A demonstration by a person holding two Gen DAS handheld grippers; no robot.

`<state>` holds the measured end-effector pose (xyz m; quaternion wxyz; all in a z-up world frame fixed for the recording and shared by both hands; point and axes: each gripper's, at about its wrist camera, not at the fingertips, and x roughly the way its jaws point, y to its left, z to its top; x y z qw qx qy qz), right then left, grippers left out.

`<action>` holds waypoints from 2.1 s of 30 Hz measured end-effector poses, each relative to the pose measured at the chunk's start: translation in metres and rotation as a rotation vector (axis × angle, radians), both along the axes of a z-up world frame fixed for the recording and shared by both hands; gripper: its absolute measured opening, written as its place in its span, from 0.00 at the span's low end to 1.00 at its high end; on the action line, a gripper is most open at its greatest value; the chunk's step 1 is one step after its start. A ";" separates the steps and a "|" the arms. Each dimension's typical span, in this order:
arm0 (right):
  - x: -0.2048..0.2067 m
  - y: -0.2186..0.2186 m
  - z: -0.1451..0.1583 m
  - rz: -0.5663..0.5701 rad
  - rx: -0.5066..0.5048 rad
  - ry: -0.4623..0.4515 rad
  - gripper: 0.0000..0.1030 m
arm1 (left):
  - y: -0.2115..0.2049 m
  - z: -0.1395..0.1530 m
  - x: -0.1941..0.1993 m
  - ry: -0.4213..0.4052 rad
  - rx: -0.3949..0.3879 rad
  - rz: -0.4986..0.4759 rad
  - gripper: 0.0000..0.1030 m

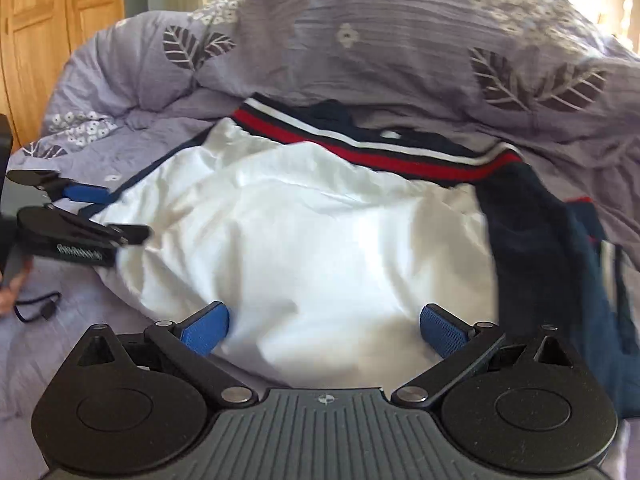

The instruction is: Fold clothes

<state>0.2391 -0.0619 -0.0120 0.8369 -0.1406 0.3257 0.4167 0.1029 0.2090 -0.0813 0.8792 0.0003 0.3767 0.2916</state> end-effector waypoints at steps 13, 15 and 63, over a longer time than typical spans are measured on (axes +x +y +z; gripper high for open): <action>-0.002 -0.123 -0.007 -0.444 -0.126 0.031 0.99 | 0.017 0.012 -0.054 -0.047 -0.077 0.137 0.85; -0.008 -0.133 0.004 -0.470 -0.084 0.015 1.00 | 0.009 0.017 -0.056 -0.052 -0.054 0.117 0.85; 0.020 -0.174 -0.006 -0.722 0.374 0.337 0.71 | -0.024 0.048 -0.019 -0.158 -0.078 -0.014 0.90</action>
